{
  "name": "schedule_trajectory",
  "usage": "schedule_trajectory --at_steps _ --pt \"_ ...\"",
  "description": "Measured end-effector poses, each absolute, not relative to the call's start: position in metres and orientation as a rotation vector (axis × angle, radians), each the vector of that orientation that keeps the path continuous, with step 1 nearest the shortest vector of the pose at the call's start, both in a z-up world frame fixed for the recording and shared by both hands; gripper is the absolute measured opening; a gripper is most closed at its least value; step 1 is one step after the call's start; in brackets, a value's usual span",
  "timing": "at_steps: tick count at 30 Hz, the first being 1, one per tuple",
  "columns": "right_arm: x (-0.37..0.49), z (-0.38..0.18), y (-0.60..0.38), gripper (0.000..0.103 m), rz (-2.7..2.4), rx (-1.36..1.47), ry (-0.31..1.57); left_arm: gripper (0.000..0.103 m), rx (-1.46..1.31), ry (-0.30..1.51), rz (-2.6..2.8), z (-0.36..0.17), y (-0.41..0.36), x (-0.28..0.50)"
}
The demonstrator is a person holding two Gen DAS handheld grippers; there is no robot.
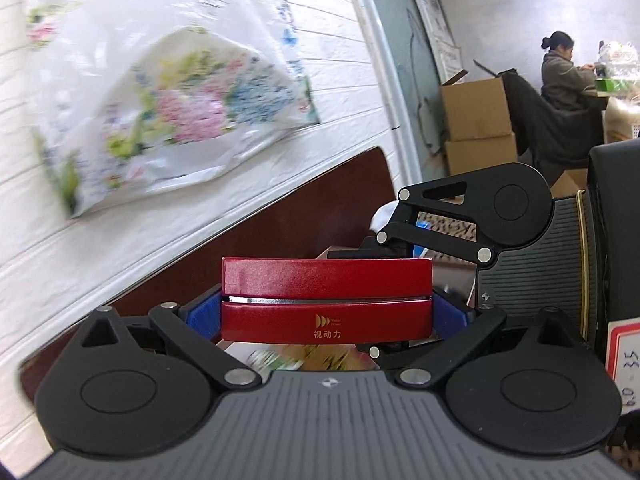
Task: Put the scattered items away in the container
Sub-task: 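Carry the red gift box into the cardboard box and open the left tool, then move both open tools back over the table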
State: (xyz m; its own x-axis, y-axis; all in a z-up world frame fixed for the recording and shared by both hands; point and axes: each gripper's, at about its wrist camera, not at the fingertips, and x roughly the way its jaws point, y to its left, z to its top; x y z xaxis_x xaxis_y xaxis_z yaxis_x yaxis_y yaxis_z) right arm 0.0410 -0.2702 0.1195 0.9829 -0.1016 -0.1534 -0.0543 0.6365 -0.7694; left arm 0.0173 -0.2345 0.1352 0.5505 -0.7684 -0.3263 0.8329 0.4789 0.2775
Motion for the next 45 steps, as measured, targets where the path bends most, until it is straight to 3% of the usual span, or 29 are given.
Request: schedule_trajectory --at_steps 9,19,21,23,25,28,45 --pt "0.098 0.094 -0.344 0.04 -0.067 -0.903 0.323 0.103 0.396 0.265 -1.044 0.104 -0.307 0.057" --pt "0.138 0.08 -0.362 0.041 -0.038 -0.887 0.37 0.103 0.375 0.329 -1.044 0.088 -0.321 0.073" --pt "0.142 0.082 -0.361 0.048 -0.032 -0.895 0.371 0.103 0.362 0.334 -1.033 0.088 -0.317 0.071" --pt "0.142 0.083 -0.356 0.078 -0.056 -0.935 0.342 0.103 0.349 0.345 -1.022 0.089 -0.315 0.069" --pt "0.14 0.085 -0.35 0.092 -0.086 -0.976 0.307 0.103 0.349 0.361 -1.014 0.09 -0.315 0.067" --pt "0.133 0.091 -0.342 0.103 -0.048 -0.979 0.3 0.103 0.372 0.337 -0.998 0.091 -0.308 0.057" --pt "0.062 0.14 -0.258 0.103 -0.02 -0.819 0.247 0.103 0.38 0.209 -0.825 0.121 -0.233 0.003"
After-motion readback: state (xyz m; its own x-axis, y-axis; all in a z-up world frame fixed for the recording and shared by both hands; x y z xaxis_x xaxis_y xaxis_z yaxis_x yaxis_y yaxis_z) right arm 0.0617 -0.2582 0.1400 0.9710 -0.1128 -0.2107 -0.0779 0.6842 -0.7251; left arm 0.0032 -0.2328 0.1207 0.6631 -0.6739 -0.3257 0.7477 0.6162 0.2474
